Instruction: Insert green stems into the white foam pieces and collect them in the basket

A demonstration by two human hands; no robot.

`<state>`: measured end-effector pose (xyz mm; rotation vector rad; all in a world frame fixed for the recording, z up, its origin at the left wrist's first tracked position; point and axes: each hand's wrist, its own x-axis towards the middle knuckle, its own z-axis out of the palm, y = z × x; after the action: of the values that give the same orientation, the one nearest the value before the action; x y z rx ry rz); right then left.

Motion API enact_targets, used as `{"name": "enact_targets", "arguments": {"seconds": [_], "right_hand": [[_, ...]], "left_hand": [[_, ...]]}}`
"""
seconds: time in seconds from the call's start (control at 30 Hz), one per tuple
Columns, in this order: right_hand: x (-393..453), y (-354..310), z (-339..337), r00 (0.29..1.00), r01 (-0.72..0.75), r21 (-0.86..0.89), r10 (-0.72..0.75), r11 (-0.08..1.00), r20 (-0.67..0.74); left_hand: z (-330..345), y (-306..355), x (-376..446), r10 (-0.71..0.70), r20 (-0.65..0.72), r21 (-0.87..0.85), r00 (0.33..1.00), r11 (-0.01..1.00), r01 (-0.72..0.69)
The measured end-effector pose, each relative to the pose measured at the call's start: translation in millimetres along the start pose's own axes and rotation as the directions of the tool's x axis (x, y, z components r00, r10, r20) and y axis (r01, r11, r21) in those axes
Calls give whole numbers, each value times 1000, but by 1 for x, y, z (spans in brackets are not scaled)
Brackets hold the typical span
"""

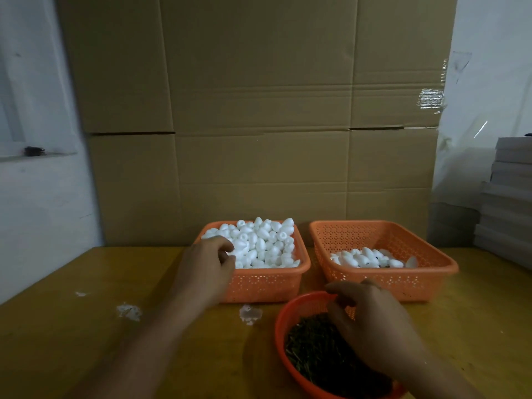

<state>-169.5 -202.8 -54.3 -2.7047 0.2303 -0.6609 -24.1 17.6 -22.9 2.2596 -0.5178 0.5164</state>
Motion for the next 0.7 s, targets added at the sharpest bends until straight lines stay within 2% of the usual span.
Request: {"name": "enact_targets", "arguments": {"seconds": [0.17, 0.27, 0.53, 0.63, 0.7], "right_hand": [[1, 2, 0, 1000, -7, -11, 7, 1000, -8], [0, 0, 1, 1000, -8, -18, 8, 1000, -19], [-1, 1, 3, 1000, 0, -14, -1, 1000, -18], [-2, 0, 4, 1000, 10, -20, -11, 1000, -20], [-3, 0, 5, 999, 20, -29, -20, 999, -29]], "left_hand": [[-11, -9, 46, -119, 169, 356, 978, 933, 52], [-7, -7, 58, -168, 272, 490, 948, 872, 14], [4, -1, 69, -263, 382, 616, 886, 787, -32], [4, 5, 66, -244, 424, 608, 872, 790, -75], [2, 4, 67, -244, 435, 569, 867, 821, -54]]}}
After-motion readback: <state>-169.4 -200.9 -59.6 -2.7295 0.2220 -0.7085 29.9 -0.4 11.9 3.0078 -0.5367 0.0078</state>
